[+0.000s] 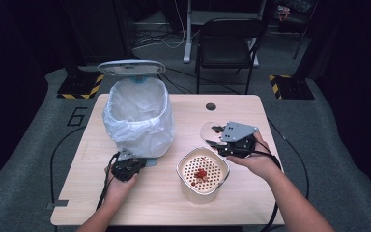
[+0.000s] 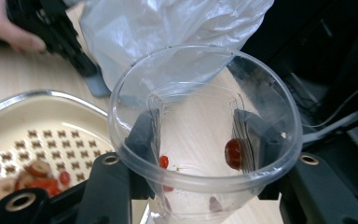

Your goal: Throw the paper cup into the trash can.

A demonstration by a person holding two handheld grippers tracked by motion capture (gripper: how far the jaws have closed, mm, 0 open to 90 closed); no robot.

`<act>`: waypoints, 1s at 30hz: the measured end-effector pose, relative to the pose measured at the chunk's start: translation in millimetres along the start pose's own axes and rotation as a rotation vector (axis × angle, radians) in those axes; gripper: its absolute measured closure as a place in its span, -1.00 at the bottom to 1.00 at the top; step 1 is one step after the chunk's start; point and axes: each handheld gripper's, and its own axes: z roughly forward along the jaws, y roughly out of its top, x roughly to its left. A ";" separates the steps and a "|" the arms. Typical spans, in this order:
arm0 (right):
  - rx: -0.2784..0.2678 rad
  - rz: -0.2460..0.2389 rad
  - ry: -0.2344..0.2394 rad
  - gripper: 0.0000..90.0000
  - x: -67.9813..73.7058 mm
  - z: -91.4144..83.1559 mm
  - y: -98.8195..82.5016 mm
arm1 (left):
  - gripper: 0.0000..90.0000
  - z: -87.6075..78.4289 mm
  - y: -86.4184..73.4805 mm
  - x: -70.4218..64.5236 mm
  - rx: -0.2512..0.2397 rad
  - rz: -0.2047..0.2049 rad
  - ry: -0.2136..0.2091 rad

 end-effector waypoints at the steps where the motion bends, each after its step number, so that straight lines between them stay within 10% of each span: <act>1: -0.007 0.022 0.009 0.16 -1.0 0.1 -0.8 | 1.00 0.0 0.0 0.0 0.000 -0.002 0.000; 16: -0.089 0.220 0.146 0.16 -18.0 13.2 -3.1 | 1.00 0.0 -0.1 0.5 0.000 0.000 0.000; 30: -0.137 0.316 0.188 0.16 -37.8 13.8 44.5 | 1.00 -0.1 0.0 0.5 0.002 0.002 0.003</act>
